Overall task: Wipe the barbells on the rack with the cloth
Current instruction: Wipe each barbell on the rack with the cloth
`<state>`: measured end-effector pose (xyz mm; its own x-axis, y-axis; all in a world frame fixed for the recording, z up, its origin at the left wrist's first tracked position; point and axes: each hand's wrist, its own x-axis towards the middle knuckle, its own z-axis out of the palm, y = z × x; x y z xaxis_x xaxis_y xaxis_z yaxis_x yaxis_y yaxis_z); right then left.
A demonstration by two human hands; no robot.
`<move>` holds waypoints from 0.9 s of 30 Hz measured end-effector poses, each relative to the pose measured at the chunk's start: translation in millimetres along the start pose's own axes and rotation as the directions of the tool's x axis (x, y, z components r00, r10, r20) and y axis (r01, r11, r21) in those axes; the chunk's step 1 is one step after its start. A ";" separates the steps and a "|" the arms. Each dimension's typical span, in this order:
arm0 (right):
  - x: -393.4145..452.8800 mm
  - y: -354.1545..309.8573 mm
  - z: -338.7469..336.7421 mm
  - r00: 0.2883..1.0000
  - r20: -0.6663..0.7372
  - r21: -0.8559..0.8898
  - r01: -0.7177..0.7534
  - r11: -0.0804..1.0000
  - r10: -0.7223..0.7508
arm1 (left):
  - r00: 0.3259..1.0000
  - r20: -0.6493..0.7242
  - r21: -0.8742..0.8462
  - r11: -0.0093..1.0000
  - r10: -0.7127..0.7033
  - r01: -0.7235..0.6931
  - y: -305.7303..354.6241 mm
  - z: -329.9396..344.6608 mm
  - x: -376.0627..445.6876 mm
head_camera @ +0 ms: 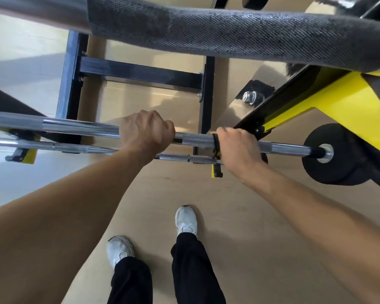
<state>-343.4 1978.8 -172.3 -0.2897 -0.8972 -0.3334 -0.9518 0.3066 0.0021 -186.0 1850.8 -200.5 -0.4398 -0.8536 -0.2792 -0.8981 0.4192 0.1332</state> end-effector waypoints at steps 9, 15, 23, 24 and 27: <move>8.1 -34.2 27.5 0.934 -0.313 0.366 0.289 0.885 -0.176 | 0.994 -0.113 -0.059 0.998 0.007 -0.013 -1.6 4.7 -6.8; -32.5 -56.2 7.2 0.938 -0.321 0.842 0.219 0.493 0.131 | 0.924 -0.383 -0.567 0.786 0.014 -0.247 -13.3 -1.2 -37.5; -18.9 -161.6 -24.6 0.866 0.490 0.848 -0.447 -0.285 0.100 | 0.998 -0.052 -0.844 0.532 0.045 -0.068 -71.3 -8.2 -119.6; -16.7 -176.0 -26.0 0.879 0.475 0.847 -0.440 -0.298 0.053 | 0.997 -0.080 -0.843 0.533 0.009 -0.073 -85.2 -11.5 -122.3; -12.4 -211.8 -30.6 0.904 0.424 0.845 -0.419 -0.333 -0.062 | 0.980 -0.142 -0.846 0.531 -0.142 -0.045 -130.4 -23.7 -124.8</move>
<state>-141.3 1915.3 -139.8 -0.1603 -0.6949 -0.7010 0.5232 0.5424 -0.6573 -14.1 1895.3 -160.4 -0.3040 -0.9395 -0.1578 -0.4596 -0.0005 0.8881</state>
